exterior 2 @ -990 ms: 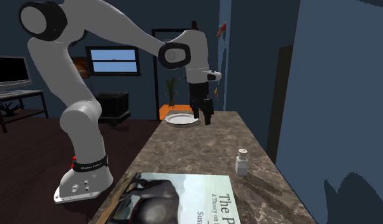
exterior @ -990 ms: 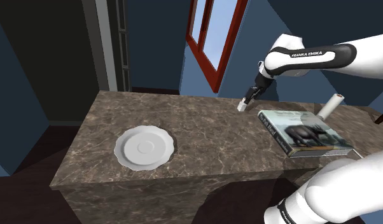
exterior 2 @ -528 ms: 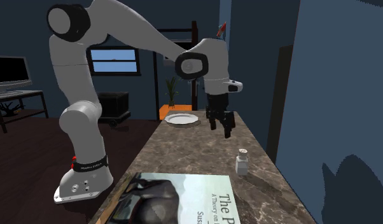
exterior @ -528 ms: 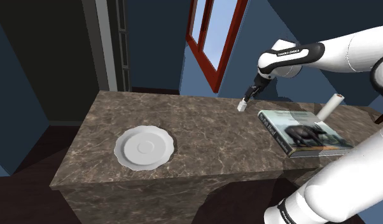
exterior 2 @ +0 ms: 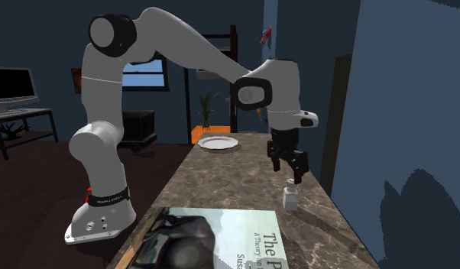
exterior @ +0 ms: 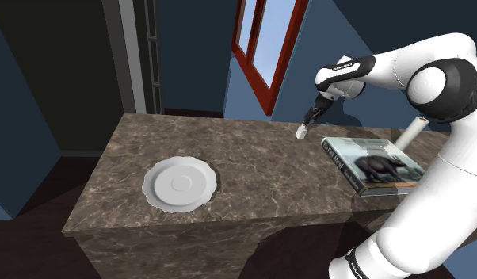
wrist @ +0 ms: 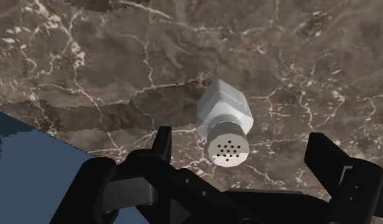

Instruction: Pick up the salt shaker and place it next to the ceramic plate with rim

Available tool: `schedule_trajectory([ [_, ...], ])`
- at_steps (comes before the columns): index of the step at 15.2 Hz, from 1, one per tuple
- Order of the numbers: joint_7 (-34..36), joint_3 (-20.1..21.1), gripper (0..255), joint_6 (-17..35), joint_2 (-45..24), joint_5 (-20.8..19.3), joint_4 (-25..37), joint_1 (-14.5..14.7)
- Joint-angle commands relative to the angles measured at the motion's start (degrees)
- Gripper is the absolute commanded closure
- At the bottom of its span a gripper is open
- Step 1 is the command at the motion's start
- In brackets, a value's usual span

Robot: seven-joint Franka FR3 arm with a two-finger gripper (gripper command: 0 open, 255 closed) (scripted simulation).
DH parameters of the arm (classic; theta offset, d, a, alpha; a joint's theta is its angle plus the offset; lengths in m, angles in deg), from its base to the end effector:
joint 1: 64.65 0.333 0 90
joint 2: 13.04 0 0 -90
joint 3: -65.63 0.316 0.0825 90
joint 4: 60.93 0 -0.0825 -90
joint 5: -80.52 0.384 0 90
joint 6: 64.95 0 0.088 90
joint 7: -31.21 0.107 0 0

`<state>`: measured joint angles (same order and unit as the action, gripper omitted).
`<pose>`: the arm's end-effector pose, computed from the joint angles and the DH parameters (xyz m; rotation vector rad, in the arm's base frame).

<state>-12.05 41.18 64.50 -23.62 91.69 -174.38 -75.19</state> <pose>0.4998 -0.3332 0.3934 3.1245 0.0618 0.2195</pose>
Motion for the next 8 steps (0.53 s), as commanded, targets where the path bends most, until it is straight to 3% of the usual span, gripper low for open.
schedule_trajectory([
  [1, -0.73, 0.17, 0, 1.13, -1.31, 0.90, 0.06, -0.27],
  [8, -1.76, 0.71, 0, 3.87, -3.62, 2.48, -0.65, -0.59],
])
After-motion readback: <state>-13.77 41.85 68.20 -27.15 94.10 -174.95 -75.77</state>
